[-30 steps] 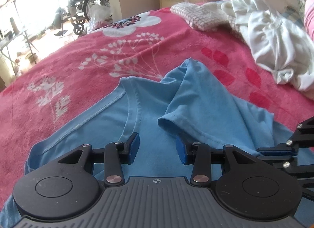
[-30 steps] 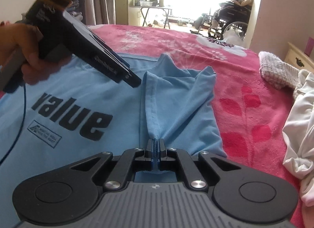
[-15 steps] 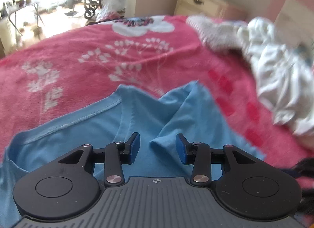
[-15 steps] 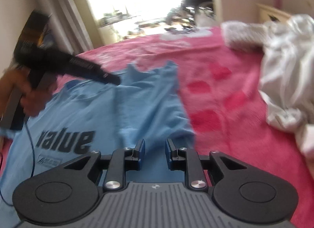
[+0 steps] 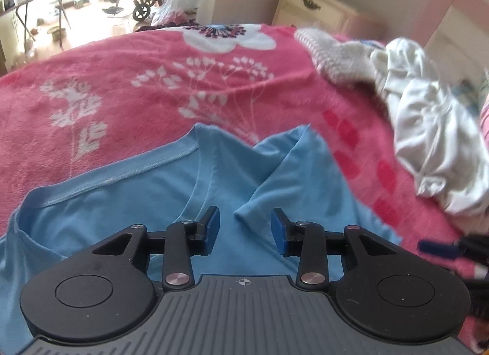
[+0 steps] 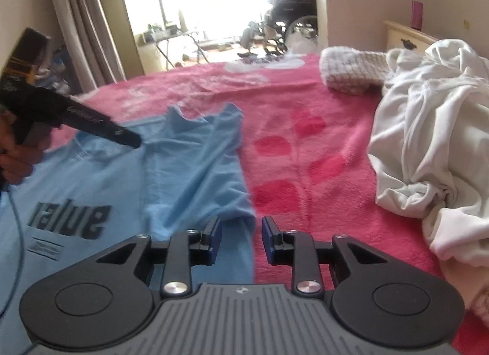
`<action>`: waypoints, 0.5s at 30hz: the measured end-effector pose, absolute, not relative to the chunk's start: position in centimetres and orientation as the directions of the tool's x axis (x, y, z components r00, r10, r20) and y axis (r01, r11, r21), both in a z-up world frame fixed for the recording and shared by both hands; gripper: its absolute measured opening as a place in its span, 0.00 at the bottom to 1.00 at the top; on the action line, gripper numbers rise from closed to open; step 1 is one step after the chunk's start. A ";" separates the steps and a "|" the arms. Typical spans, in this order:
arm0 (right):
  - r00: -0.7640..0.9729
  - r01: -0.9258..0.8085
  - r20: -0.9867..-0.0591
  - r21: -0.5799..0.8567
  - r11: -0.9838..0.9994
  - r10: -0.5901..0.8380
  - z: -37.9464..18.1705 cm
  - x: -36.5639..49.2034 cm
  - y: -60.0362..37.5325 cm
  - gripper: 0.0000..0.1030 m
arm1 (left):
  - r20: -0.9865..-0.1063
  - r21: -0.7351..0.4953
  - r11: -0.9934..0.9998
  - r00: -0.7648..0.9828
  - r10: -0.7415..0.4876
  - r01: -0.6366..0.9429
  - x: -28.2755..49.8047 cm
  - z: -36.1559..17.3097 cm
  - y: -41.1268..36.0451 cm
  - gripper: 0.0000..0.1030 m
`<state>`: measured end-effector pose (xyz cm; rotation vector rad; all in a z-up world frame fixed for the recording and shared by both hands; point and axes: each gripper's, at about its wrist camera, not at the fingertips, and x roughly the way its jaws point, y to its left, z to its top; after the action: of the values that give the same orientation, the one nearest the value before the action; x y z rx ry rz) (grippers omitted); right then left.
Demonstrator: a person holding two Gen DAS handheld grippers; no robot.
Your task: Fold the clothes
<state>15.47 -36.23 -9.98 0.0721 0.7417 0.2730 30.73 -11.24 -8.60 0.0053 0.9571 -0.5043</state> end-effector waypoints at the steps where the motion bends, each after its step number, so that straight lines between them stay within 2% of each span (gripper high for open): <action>1: 0.705 -0.245 -0.648 0.161 0.956 0.290 -9.6 15.2 -35.8 0.29 | -0.788 -0.213 0.886 0.464 -0.405 0.413 31.0 -8.8 -11.5 0.36; 4: 0.691 -0.337 -0.629 0.156 0.929 0.356 -9.0 14.5 -34.0 0.30 | -0.805 -0.207 0.889 0.445 -0.392 0.409 31.6 -9.6 -12.3 0.36; 11: 0.671 -0.504 -0.645 -0.035 0.863 0.365 -10.0 13.8 -28.4 0.33 | -0.836 -0.182 0.909 0.428 -0.343 0.374 32.3 -11.2 -13.4 0.34; 14: 0.662 -0.513 -0.679 -0.103 0.852 0.317 -11.4 14.0 -27.3 0.33 | -0.842 -0.161 0.910 0.428 -0.329 0.383 32.1 -11.1 -13.7 0.22; 15: 0.657 -0.511 -0.686 -0.100 0.854 0.313 -11.6 14.1 -27.4 0.33 | -0.844 -0.160 0.910 0.426 -0.327 0.382 32.1 -11.0 -13.7 0.14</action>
<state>14.13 -27.37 -11.64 -0.2968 0.7146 0.4740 32.06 -13.74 -10.98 0.0590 1.0403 -0.4429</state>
